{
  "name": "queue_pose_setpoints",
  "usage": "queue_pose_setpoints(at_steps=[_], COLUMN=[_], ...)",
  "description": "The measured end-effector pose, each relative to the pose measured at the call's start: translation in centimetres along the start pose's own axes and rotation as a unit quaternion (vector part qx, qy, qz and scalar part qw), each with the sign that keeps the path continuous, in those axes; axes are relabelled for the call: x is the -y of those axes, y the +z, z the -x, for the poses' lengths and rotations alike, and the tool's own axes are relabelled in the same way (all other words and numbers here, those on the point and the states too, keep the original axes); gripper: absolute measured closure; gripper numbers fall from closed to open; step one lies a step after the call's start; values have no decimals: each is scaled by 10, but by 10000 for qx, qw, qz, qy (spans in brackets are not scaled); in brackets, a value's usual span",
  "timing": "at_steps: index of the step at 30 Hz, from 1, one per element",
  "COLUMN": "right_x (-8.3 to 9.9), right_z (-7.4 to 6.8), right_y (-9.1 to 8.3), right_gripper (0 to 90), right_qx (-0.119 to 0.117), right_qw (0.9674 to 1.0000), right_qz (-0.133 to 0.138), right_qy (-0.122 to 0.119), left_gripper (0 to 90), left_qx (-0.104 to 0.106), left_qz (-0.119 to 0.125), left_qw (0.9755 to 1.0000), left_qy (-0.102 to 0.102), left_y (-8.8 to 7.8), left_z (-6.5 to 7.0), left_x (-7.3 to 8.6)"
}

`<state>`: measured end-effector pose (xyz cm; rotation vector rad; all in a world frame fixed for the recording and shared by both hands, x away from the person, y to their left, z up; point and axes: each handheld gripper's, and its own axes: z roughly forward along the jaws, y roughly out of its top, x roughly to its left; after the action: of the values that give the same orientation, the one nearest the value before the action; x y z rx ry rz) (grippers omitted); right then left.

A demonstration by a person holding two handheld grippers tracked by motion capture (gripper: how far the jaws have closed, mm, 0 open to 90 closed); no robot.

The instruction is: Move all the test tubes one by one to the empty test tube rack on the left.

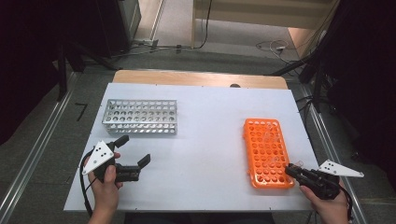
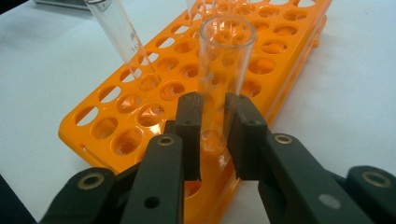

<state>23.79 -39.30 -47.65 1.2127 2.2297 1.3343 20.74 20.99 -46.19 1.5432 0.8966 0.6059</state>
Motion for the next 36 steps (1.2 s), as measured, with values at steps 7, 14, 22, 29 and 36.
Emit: queue_pose_setpoints(at_steps=[7, 14, 22, 29, 36], right_x=[-11, -31, -43, -54, -70], right_z=[0, -13, -32, -56, -76], right_y=[-11, -23, -29, -16, 6], right_gripper=[735, 736, 736, 736, 736], right_qx=[-62, -17, -207, -485, -749], right_qw=[9999, 9993, 9982, 9959, 9935], right_qz=[116, 191, 179, 103, 91], right_qy=[-3, -314, -533, -754, -857], left_gripper=[0, 0, 0, 0, 0], left_qx=[10, 49, 81, 215, 309], left_qz=[-16, -48, -67, -88, -148], left_qw=[10000, 9999, 9996, 9993, 9987], left_qy=[44, 136, 259, 303, 389], left_y=[1, 3, 5, 9, 15], left_z=[3, 8, 15, 24, 34], left_x=[-1, -3, -6, -10, -15])
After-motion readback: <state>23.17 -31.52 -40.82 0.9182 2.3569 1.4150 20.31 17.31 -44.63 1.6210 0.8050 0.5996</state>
